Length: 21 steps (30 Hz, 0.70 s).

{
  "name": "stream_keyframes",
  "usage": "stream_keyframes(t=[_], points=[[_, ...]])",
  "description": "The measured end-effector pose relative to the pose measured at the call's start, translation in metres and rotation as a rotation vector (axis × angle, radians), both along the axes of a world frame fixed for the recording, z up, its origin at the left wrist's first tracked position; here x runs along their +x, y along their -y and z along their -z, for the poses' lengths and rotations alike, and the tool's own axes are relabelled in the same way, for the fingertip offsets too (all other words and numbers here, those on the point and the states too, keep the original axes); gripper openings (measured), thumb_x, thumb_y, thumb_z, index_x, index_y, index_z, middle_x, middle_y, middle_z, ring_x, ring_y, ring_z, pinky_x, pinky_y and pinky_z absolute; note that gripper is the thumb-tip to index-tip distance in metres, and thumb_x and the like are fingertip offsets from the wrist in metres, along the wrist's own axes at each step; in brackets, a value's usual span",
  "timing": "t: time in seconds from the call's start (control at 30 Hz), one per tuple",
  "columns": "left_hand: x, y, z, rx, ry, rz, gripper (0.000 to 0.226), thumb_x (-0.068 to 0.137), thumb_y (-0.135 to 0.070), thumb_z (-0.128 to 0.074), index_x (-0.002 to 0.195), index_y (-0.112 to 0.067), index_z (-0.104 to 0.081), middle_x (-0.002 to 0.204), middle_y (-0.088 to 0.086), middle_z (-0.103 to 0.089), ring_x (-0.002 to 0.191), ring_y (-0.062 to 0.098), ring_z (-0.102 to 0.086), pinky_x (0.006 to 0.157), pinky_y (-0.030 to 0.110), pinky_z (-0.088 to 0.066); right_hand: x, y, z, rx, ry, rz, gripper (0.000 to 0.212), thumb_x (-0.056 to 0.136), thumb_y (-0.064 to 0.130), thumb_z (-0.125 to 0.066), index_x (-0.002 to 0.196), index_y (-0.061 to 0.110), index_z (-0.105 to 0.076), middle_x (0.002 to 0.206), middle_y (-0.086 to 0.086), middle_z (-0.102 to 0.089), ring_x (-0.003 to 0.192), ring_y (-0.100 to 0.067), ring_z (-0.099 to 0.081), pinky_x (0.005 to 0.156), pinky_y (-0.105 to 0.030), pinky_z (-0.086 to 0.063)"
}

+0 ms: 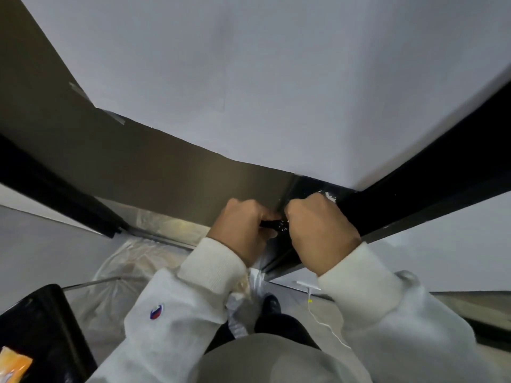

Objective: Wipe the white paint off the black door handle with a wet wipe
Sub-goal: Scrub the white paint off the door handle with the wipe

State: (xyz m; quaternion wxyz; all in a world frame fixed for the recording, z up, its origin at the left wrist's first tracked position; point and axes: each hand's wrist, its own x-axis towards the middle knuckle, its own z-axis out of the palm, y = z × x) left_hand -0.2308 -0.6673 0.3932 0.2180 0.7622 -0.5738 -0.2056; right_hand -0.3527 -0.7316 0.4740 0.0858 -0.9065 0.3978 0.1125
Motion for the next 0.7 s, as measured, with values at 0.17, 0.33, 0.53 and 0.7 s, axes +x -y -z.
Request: stream_keyframes(t=[0.17,0.33,0.53,0.7], points=[[-0.008,0.003,-0.013,0.055,0.002,-0.063,0.03,0.083,-0.023,-0.073,0.104,-0.044,-0.074,0.096,-0.01,-0.076,0.095,0.021,-0.066,0.089,0.029,-0.043,-0.042,-0.002,0.011,-0.115,0.226,-0.194,0.036,0.082,-0.009,-0.044,0.098,0.007,-0.072,0.087,-0.01,-0.068,0.094,-0.03,-0.06,0.071,-0.037,-0.056],[-0.009,0.008,-0.024,0.143,-0.009,-0.058,0.022,0.079,-0.036,-0.075,0.099,-0.043,-0.075,0.088,-0.016,-0.075,0.09,0.014,-0.067,0.088,0.036,-0.052,-0.089,0.008,0.037,-0.206,0.812,-0.151,0.031,0.103,0.008,-0.046,0.11,-0.001,-0.075,0.104,-0.01,-0.075,0.088,-0.025,-0.067,0.087,-0.024,-0.053],[-0.019,0.012,-0.023,0.189,0.041,-0.091,0.018,0.08,-0.047,-0.074,0.098,-0.044,-0.074,0.087,-0.019,-0.074,0.086,0.008,-0.067,0.086,0.037,-0.054,-0.111,0.008,0.06,-0.219,0.802,-0.107,0.028,0.09,0.0,-0.056,0.111,-0.005,-0.074,0.108,-0.017,-0.075,0.094,-0.03,-0.074,0.093,-0.026,-0.053],[-0.022,0.01,-0.02,0.165,0.08,-0.092,0.019,0.08,-0.045,-0.073,0.098,-0.045,-0.073,0.087,-0.019,-0.073,0.085,0.01,-0.065,0.085,0.039,-0.051,-0.098,0.004,0.082,-0.091,0.678,-0.09,0.037,0.08,-0.01,-0.07,0.115,0.0,-0.073,0.111,-0.018,-0.07,0.101,-0.034,-0.071,0.082,-0.045,-0.061]])
